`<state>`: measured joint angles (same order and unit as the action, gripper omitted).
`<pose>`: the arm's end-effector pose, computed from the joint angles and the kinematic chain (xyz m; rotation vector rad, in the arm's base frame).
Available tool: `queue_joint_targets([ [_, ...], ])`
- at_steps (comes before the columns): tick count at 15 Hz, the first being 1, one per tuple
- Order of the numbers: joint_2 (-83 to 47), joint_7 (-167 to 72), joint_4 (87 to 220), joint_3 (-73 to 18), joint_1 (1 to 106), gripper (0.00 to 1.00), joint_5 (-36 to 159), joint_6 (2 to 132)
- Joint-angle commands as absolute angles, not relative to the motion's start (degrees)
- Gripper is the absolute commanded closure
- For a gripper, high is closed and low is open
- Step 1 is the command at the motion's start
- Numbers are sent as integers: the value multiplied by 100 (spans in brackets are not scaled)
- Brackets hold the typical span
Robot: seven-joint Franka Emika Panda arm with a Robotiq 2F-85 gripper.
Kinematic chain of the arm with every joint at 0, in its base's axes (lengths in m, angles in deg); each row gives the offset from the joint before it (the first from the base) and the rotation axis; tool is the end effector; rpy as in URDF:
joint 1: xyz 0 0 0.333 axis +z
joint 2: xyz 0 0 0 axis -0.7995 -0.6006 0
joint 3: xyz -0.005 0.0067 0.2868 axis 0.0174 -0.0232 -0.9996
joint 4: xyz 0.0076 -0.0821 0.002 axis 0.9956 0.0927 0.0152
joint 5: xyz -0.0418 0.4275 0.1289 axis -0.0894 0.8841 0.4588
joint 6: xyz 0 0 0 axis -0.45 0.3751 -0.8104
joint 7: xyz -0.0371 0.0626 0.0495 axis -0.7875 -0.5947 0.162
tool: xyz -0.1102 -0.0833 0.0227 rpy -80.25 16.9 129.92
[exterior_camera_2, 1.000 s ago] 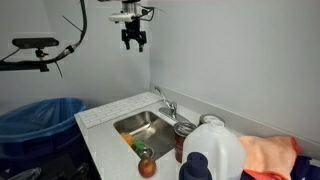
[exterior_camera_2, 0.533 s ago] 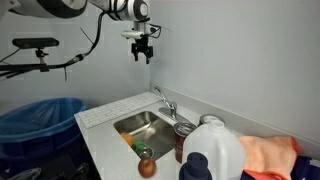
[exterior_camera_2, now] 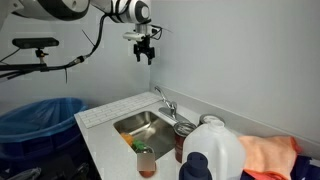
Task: Push the faucet to the center of the sink
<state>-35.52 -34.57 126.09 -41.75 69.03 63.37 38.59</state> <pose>0.7163 0.3125 0.4181 -3.0140 -0.1832 -0.1563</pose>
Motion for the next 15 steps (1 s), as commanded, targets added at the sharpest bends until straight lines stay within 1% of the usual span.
queue_joint_targets([
  [1,-3672,-3080,13082,-4023,6900,0,6291,4787],
  [3,-3751,-2937,13328,-3917,6916,0,6248,5286],
  [7,-4068,-2733,13347,-3575,7024,0,6283,5989],
  [10,-4270,-2620,13219,-3477,7022,0,6354,6244],
  [15,-4658,-2537,12938,-3491,6998,0,6516,6238],
])
